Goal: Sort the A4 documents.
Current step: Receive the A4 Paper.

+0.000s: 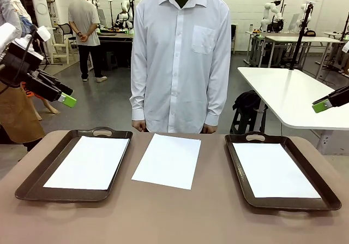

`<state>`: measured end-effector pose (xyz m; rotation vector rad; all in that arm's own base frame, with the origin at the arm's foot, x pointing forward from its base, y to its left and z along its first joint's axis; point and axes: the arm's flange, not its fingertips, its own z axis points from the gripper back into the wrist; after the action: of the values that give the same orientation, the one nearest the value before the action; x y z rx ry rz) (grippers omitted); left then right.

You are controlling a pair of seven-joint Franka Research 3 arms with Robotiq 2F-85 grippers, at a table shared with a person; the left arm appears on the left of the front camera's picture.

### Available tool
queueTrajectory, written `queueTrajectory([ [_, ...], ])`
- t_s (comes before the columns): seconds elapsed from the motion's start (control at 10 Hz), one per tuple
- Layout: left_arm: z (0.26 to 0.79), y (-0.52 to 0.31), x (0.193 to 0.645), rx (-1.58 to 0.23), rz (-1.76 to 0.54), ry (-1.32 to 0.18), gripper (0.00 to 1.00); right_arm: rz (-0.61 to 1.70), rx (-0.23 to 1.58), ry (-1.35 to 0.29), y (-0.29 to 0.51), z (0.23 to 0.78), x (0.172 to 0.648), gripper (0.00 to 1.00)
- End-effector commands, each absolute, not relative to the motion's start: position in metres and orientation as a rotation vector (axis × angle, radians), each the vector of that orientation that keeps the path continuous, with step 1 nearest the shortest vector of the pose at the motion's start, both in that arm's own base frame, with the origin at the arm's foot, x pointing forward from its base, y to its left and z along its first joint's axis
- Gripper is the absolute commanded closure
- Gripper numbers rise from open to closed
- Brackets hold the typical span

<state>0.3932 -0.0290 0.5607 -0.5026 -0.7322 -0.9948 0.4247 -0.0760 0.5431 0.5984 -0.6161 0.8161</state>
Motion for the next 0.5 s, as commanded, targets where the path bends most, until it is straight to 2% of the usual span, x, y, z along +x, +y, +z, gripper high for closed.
queueTrajectory([
  [0.0, 0.5585, -0.0272, 0.3951, -0.509, -0.988, -0.752, 0.0, 0.817, 0.597, -0.615, -0.0747, 0.5422, 0.4249, 0.0],
  [0.4, 0.5606, -0.0281, 0.3934, -0.502, -0.988, -0.733, 0.0, 0.817, 0.597, -0.615, -0.0747, 0.5422, 0.4249, 0.0],
])
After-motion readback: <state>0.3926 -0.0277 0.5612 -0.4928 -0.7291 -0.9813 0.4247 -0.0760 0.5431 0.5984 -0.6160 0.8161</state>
